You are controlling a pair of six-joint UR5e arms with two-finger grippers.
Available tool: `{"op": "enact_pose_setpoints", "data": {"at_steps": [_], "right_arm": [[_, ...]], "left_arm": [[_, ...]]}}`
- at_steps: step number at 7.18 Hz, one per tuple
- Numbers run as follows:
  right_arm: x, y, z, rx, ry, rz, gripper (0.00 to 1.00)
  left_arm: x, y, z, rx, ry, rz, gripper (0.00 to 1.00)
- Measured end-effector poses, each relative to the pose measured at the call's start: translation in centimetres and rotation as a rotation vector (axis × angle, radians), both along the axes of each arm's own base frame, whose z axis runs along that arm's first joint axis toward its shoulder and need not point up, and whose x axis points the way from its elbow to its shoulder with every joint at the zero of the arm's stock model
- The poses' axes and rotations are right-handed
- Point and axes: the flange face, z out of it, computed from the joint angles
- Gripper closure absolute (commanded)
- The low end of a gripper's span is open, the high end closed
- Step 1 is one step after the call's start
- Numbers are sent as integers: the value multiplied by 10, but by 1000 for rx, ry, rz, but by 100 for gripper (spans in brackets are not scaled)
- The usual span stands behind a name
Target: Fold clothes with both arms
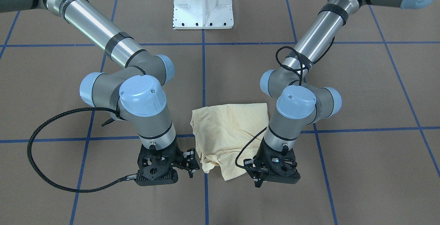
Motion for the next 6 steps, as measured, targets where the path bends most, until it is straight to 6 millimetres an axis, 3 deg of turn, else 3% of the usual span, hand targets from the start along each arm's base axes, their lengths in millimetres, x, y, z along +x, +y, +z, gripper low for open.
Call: {"op": "enact_pose_setpoints", "data": {"at_steps": [2,3,6], "right_arm": [[42,-1,31,-80,-11,-39,0],[66,7,48,-130,1,-67,0],[114,31,75,-259,121,-135,0]], "left_arm": [[-40,-11,2,-19,12,36,100],[-66,-3,14,-42,8,56,1],[-142,36,63,-30,-30,89,0]]}}
